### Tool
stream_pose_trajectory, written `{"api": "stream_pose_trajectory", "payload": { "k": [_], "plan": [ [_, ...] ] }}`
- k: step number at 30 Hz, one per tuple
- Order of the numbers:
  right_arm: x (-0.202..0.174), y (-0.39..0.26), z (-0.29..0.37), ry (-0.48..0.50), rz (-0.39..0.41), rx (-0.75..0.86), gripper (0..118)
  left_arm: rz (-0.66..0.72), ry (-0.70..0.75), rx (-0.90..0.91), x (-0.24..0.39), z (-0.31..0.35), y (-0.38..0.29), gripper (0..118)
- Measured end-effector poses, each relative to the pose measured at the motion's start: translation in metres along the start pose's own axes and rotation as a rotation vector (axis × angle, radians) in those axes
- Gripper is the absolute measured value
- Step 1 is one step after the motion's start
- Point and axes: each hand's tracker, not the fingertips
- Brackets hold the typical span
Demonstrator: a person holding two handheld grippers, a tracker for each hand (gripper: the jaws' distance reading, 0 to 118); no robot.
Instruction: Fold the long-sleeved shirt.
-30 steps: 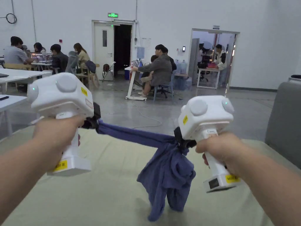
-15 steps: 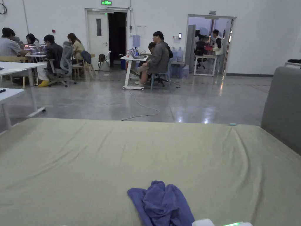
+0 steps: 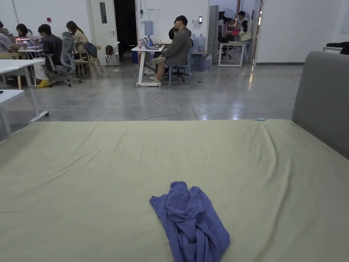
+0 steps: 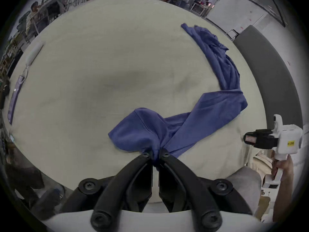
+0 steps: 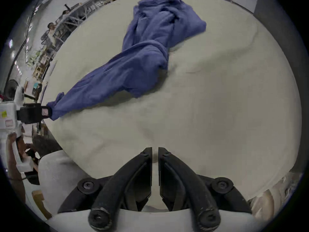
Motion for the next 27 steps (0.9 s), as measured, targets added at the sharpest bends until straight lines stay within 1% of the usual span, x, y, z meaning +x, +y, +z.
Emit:
{"api": "stream_pose_trajectory", "payload": {
  "k": [1, 2, 3, 4, 5, 6, 7, 8, 9, 10, 11, 12, 13, 14, 15, 16, 17, 18, 20, 22, 23, 24, 25, 27],
  "plan": [
    [0.000, 0.004, 0.006, 0.020, -0.033, 0.042, 5, 0.017, -0.013, -0.005, -0.002, -0.004, 0.001, 1],
    [0.001, 0.007, 0.016, 0.029, -0.068, 0.085, 19, 0.046, -0.049, -0.015, -0.003, -0.005, 0.003, 13],
    [0.002, 0.008, 0.028, 0.015, -0.090, 0.136, 56, 0.076, -0.062, 0.005, -0.003, 0.000, 0.004, 46],
    [0.002, 0.008, 0.045, 0.021, -0.128, 0.212, 107, 0.102, -0.081, 0.039, -0.004, 0.011, 0.004, 97],
    [0.002, 0.005, 0.062, 0.025, -0.161, 0.295, 118, 0.115, -0.161, 0.094, -0.004, 0.023, 0.004, 115],
    [0.002, -0.001, 0.078, 0.053, -0.185, 0.387, 118, 0.128, -0.209, 0.157, -0.004, 0.038, 0.001, 118],
    [0.004, -0.009, 0.096, 0.089, -0.216, 0.464, 118, 0.150, -0.235, 0.244, -0.002, 0.053, -0.003, 118],
    [0.004, -0.015, 0.107, 0.101, -0.228, 0.496, 118, 0.145, -0.229, 0.290, 0.004, 0.066, -0.006, 118],
    [0.005, -0.021, 0.112, 0.118, -0.241, 0.475, 118, 0.138, -0.229, 0.311, 0.006, 0.071, -0.010, 118],
    [0.005, -0.026, 0.114, 0.137, -0.255, 0.448, 117, 0.134, -0.224, 0.300, 0.008, 0.070, -0.015, 118],
    [-0.002, -0.028, 0.111, 0.150, -0.258, 0.414, 111, 0.139, -0.225, 0.275, 0.011, 0.067, -0.018, 117],
    [-0.003, -0.033, 0.108, 0.163, -0.254, 0.393, 86, 0.135, -0.224, 0.209, 0.016, 0.061, -0.016, 109],
    [-0.006, -0.041, 0.103, 0.170, -0.230, 0.401, 10, 0.121, -0.204, 0.089, 0.020, 0.054, -0.019, 63],
    [-0.012, -0.044, 0.098, 0.164, -0.185, 0.397, 0, 0.110, -0.184, 0.066, 0.024, 0.048, -0.022, 7],
    [-0.019, -0.043, 0.089, 0.121, -0.145, 0.355, 0, 0.088, -0.184, 0.064, 0.029, 0.043, -0.023, 0],
    [-0.021, -0.046, 0.087, 0.113, -0.147, 0.348, 0, 0.064, -0.170, 0.049, 0.034, 0.034, -0.014, 0],
    [-0.022, -0.047, 0.086, 0.115, -0.117, 0.351, 0, 0.078, -0.150, 0.050, 0.036, 0.030, -0.006, 0],
    [-0.021, -0.046, 0.085, 0.153, -0.104, 0.358, 0, 0.050, -0.171, 0.041, 0.039, 0.026, 0.009, 0],
    [-0.028, -0.043, 0.080, 0.159, -0.103, 0.362, 0, 0.024, -0.226, 0.066, 0.050, 0.018, 0.059, 0],
    [-0.031, -0.038, 0.079, 0.164, -0.076, 0.372, 0, 0.002, -0.237, 0.131, 0.063, 0.009, 0.120, 0],
    [-0.034, -0.037, 0.076, 0.160, -0.062, 0.377, 0, -0.033, -0.230, 0.174, 0.073, -0.001, 0.159, 19],
    [-0.035, -0.035, 0.074, 0.160, -0.057, 0.377, 0, -0.056, -0.218, 0.193, 0.083, -0.015, 0.195, 64],
    [-0.036, -0.033, 0.070, 0.162, -0.054, 0.374, 0, -0.039, -0.204, 0.171, 0.090, -0.034, 0.231, 117],
    [-0.034, -0.031, 0.061, 0.176, -0.062, 0.355, 0, -0.006, -0.128, 0.202, 0.101, -0.076, 0.294, 118]
  ]
}}
